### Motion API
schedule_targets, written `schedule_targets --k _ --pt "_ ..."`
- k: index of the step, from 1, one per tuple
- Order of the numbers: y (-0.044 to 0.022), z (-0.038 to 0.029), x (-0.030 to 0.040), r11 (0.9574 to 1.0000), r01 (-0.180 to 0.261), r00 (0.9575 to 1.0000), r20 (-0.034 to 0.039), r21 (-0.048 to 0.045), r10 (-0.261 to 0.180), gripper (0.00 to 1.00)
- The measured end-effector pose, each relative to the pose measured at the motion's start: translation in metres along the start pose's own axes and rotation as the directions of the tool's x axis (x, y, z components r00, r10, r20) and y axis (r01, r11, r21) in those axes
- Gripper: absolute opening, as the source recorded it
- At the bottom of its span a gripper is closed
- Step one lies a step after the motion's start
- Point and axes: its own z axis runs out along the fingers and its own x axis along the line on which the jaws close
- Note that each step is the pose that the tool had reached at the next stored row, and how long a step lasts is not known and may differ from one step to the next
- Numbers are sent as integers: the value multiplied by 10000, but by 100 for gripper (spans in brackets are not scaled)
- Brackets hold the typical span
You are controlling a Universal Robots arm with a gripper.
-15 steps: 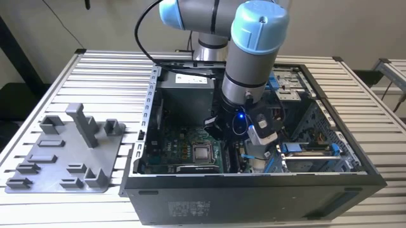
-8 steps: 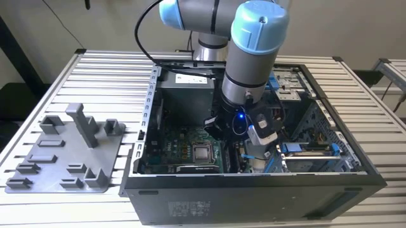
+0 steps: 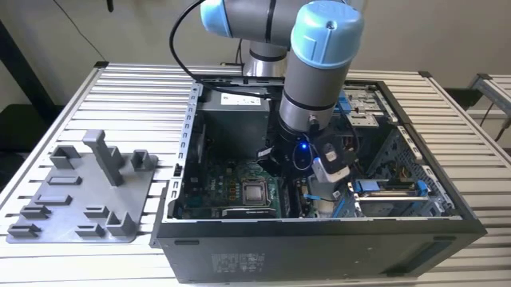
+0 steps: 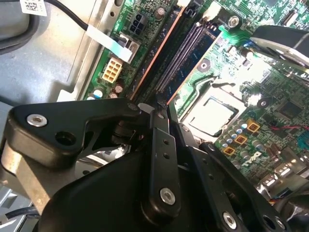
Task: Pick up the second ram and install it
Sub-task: 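Insert the second ram into the second slot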
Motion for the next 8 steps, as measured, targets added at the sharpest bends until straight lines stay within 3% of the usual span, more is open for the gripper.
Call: schedule_targets --k 8 --pt "4 -4 -1 9999 141 9999 45 -3 -141 14"
